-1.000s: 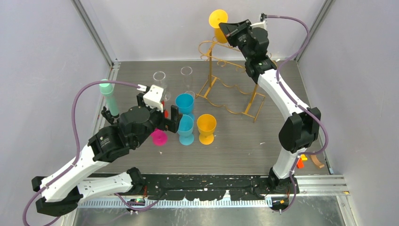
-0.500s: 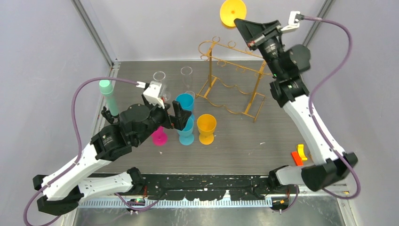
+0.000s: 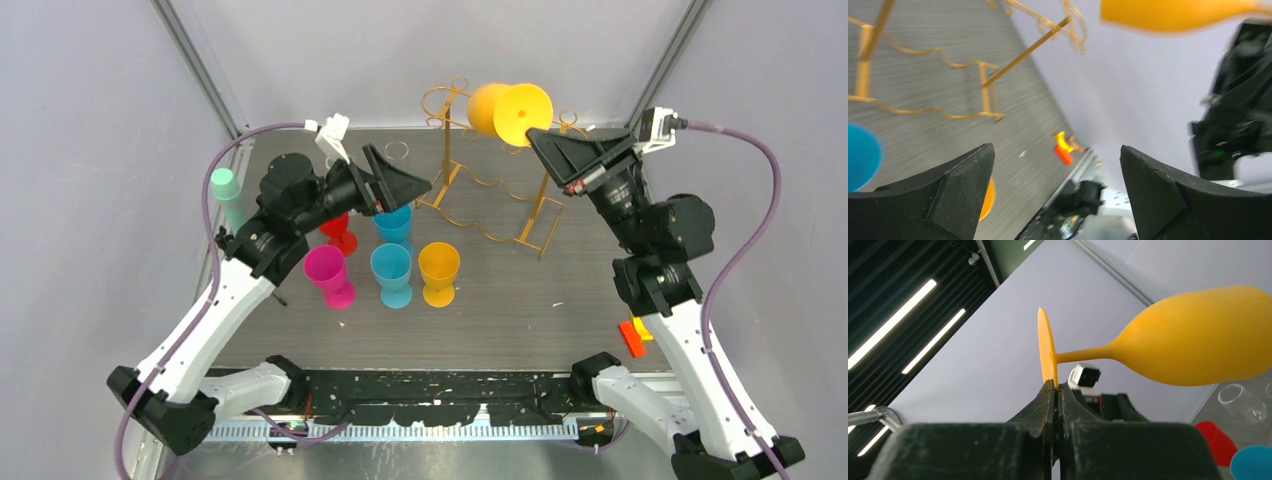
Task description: Take the wine glass off the wine glass rack
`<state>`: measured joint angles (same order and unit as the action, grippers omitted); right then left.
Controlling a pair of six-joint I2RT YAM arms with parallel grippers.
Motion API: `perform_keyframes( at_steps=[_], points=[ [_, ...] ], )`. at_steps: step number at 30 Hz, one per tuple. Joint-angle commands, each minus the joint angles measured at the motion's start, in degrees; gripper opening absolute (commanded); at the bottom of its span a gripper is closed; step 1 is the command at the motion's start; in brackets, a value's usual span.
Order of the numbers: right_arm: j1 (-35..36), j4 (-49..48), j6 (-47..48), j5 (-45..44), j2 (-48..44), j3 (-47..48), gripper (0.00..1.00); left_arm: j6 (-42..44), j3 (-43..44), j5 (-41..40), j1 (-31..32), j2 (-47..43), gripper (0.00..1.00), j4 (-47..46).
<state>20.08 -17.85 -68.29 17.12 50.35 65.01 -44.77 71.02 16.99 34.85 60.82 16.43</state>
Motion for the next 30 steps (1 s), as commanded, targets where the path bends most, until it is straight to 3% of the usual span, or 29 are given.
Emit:
perform_keyframes(
  at_steps=[1,4,9,13,16,30],
  points=[
    [0.0,-0.5,-4.4,2.7,-5.6,-3.9,0.00,-16.1,-0.7,19.3,-5.1,3.2,1.00,-22.1],
    [0.0,-2.5,-9.4,3.7,-7.7,-7.9,0.00,-22.5,-0.3,22.1,-7.2,6.7,1.00,-28.2],
    [0.0,-18.0,-21.1,5.9,-6.4,-13.7,0.00,-35.6,-1.2,24.7,-8.8,12.3,1.00,-41.9],
    [0.0,-28.3,-29.2,6.2,-3.0,-17.2,0.01,-43.7,-1.7,27.1,-8.9,15.3,0.88,-54.0],
    [0.0,-34.3,-34.1,6.2,0.0,-18.4,0.00,-45.4,-1.9,27.7,-8.9,15.3,0.75,-55.7],
    [0.1,-40.3,-44.1,1.2,6.5,-26.0,0.00,-44.6,-1.2,29.9,-8.9,11.0,0.46,-55.6]
  ],
)
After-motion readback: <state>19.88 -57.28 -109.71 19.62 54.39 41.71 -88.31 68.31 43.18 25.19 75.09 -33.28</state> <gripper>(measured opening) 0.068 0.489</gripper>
